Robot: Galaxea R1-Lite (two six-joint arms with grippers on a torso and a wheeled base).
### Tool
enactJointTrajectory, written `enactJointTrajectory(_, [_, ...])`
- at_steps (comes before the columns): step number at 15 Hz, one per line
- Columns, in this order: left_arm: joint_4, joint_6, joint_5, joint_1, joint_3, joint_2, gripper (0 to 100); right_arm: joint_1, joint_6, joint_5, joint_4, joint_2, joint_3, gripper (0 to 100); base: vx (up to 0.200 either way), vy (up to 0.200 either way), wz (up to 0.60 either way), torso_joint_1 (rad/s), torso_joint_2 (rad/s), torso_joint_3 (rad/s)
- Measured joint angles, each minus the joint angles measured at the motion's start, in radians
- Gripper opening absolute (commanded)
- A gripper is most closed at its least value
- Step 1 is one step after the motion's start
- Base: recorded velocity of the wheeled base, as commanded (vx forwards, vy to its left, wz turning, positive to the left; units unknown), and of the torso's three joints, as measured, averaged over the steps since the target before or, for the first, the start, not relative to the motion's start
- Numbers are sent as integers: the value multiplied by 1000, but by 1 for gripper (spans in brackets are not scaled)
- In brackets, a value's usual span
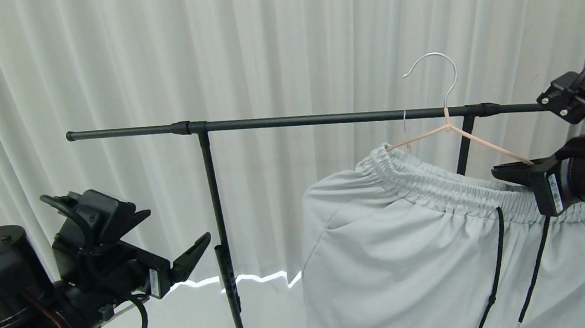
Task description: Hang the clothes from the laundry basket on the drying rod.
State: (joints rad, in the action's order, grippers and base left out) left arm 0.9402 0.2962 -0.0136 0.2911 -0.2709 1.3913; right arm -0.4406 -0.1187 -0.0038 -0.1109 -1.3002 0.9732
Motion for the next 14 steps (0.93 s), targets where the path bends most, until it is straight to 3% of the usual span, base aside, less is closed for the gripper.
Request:
enactJointTrajectory(2, [2,-1,0,-5,1,5,100,2,28,-20,-3,4,-17,0,0,0,0,0,0,0])
enactJointTrajectory(5, [7,-1,1,-33,56,-10,100,4,77,-140,-25,3,-48,0,0,0,0,0,0,0])
enactJointTrajectory(7, [7,-26,2,-68,81,-32,100,2,133,-167,-60,0,-63,0,0,0,0,0,0,0])
enactJointTrajectory(11, [9,-150,3,-153,93,-67,100,2,220,-208,-98,-15,-64,0,0,0,0,0,0,0])
enactJointTrajectory(14, [11,-154,3,-207,102,-74,100,-18,266,-213,-85,-33,-62,0,0,0,0,0,0,0])
